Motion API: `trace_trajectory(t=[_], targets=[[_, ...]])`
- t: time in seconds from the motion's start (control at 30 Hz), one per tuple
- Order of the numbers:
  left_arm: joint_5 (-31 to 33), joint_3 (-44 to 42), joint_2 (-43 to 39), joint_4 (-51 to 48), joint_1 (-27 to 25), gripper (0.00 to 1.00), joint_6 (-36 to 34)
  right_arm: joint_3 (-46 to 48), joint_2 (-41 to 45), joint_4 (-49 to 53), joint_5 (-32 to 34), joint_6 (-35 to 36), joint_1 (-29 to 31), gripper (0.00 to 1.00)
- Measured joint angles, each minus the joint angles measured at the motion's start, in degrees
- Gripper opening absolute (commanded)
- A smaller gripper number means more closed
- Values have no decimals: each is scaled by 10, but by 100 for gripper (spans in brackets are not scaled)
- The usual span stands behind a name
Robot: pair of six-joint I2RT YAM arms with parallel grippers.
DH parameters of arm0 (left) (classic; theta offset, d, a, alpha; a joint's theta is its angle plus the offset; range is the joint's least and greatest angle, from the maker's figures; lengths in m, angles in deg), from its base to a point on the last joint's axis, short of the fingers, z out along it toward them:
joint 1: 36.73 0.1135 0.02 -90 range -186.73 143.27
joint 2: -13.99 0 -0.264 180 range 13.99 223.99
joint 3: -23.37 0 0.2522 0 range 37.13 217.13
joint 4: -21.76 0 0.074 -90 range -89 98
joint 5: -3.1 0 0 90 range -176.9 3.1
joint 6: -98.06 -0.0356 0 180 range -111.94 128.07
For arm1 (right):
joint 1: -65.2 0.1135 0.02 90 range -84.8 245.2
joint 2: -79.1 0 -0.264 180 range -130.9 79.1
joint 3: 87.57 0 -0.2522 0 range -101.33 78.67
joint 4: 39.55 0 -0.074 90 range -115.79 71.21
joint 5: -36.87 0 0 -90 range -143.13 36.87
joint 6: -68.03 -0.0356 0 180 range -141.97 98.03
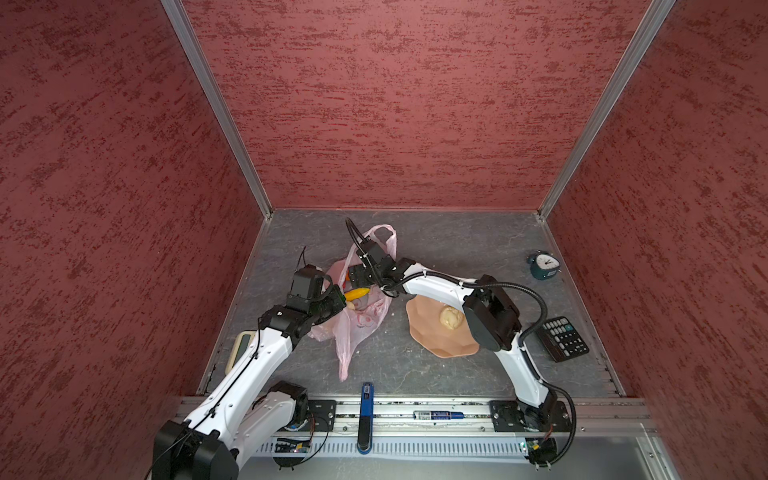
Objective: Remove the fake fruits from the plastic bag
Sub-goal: 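Reach deeper into the bag with the right gripper and grasp the green fruit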
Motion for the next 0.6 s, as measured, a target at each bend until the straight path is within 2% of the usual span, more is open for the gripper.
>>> trace_trajectory(t=[0.4,0.6], targets=[[-8,-6,-10,0,0,0,0,-54,-59,19,1,0,0,86],[-9,-6,-10,-1,0,0,0,-55,-67,23,6,-4,-1,76]])
